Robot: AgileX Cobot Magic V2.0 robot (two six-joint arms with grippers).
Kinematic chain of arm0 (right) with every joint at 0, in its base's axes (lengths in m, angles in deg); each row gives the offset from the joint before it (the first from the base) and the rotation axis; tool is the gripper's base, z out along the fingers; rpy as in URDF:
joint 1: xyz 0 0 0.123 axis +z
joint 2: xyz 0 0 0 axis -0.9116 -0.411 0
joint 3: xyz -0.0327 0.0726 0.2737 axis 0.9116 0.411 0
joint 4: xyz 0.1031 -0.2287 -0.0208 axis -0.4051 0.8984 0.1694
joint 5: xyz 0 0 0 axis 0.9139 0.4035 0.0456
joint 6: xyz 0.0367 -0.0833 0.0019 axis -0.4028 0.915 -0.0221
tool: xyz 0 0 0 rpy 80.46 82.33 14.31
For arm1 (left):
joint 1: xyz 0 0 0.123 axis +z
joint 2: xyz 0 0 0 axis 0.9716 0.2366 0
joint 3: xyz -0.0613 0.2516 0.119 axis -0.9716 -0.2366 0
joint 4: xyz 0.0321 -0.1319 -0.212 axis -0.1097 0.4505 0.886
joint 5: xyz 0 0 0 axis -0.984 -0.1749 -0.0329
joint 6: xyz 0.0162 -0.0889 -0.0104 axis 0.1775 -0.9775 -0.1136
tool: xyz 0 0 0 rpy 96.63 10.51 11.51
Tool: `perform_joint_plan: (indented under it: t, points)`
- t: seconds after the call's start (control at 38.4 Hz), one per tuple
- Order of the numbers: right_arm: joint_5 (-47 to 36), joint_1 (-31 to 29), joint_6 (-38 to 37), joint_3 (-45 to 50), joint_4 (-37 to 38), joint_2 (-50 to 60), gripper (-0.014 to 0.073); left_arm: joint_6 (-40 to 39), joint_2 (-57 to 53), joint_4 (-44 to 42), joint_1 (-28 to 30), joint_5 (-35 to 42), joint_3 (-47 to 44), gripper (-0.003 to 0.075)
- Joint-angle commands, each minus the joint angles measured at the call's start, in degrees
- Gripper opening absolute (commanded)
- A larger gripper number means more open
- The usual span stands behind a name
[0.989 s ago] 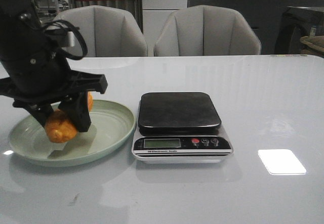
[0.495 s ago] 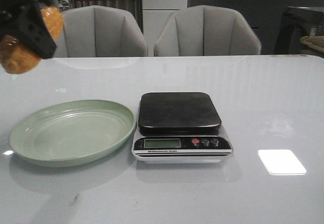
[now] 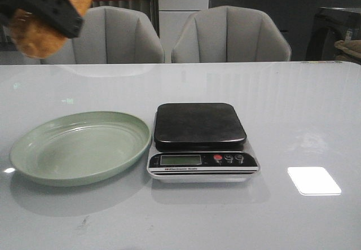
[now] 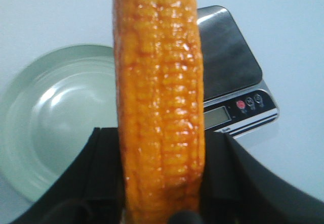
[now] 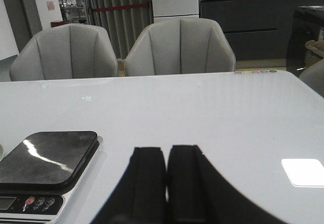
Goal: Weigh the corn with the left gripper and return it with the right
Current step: 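Lift the corn cob off the plate with the left gripper, then carry the corn to the scale and lower it onto the pan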
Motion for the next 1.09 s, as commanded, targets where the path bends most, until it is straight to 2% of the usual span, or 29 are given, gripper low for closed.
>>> perform_joint_plan:
  t: [0.0,0.18,0.62,0.73,0.83,0.91,0.96,1.07]
  points:
    - [-4.9,-0.3,0.5,0.6,0.7,1.1,0.0165,0.3,5.2,1.6,-2.9,5.7,5.6,0.0114]
    - [-4.9,-0.3,0.5,0.6,0.7,1.1,0.0165,0.3,16.4,7.1,-3.8,7.0,12.9,0.0115]
    - [-4.9,-0.3,0.5,0.6,0.7,1.1,0.0165,0.3,36.1,9.6,-3.9,8.3,25.0,0.013]
    - [-4.9,-0.3,0.5,0.6,0.7,1.1,0.0165,0.3,38.4,10.6,-3.9,8.8,26.8,0.0215]
    - [-4.9,-0.3,0.5,0.6,0.7,1.1,0.0165,0.2,39.4,10.8,-4.0,9.5,27.5,0.0376]
    - [-4.9,-0.3,0.5,0.6,0.7,1.1,0.0165,0.2,39.4,10.9,-4.0,9.5,27.7,0.0457]
    - [-4.9,-0.3,0.5,0.6,0.7,1.1,0.0165,0.2,39.3,10.9,-4.0,8.8,28.3,0.0482]
    - [-4.9,-0.3,0.5,0.6,0.7,1.1,0.0165,0.2,38.4,10.6,-4.0,6.8,28.7,0.0482]
